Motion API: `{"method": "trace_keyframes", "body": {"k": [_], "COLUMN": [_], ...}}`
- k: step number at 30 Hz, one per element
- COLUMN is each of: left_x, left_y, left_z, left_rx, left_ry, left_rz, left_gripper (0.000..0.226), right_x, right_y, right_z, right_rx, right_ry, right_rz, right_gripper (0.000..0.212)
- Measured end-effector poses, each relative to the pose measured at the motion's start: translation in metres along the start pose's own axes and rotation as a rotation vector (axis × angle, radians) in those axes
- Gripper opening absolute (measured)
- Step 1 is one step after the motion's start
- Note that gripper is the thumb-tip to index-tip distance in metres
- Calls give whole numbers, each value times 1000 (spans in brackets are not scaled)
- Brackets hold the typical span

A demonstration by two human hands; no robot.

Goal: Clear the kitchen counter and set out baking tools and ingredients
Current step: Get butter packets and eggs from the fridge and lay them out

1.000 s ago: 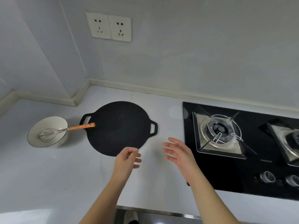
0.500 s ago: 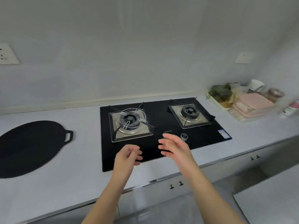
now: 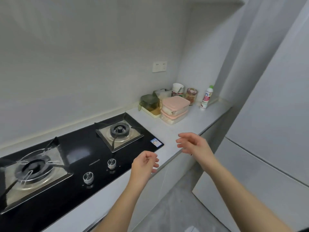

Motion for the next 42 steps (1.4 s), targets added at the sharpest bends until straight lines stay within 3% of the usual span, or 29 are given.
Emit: {"method": "trace_keyframes", "body": {"k": [9, 15, 21, 27, 32, 37, 40, 42], "left_x": [185, 300, 403, 498, 569, 622, 633, 635], "left_y": [-124, -207, -254, -274, -286, -292, -300, -303], "left_z": [-15, -40, -58, -88, -118, -130, -118, -110], "left_rx": [31, 79, 154, 217, 288, 251, 272, 271], "left_ry": [18, -76, -191, -198, -162, -100, -97, -69], "left_rz": [272, 455, 571, 584, 570, 593, 577, 538], "left_gripper": [10, 9, 9, 9, 32, 33, 71, 73], "right_x": [-158, -247, -306, -353, -388, -408, -406, -407], "right_y": [-140, -228, -282, -328, -353, -376, -393, -395], "right_z": [21, 25, 33, 51, 69, 70, 60, 57], "right_rx": [-91, -118, -201, -330, -519, -744, -768, -756], "right_ry": [437, 1000, 1612, 2012, 2258, 2340, 2396, 2415], "right_rz": [-127, -250, -196, -152, -186, -73, -17, -18], "right_gripper": [13, 25, 30, 31, 19, 33, 32, 35]}}
Point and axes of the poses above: each hand's wrist, its own y-axis away from the middle knuckle, its own x-axis out of the palm, z = x × y, the point moved 8 cm from there along -y, towards the middle knuckle, and after that the axes turned 3 degrees about -z, right-handed, at the moved point
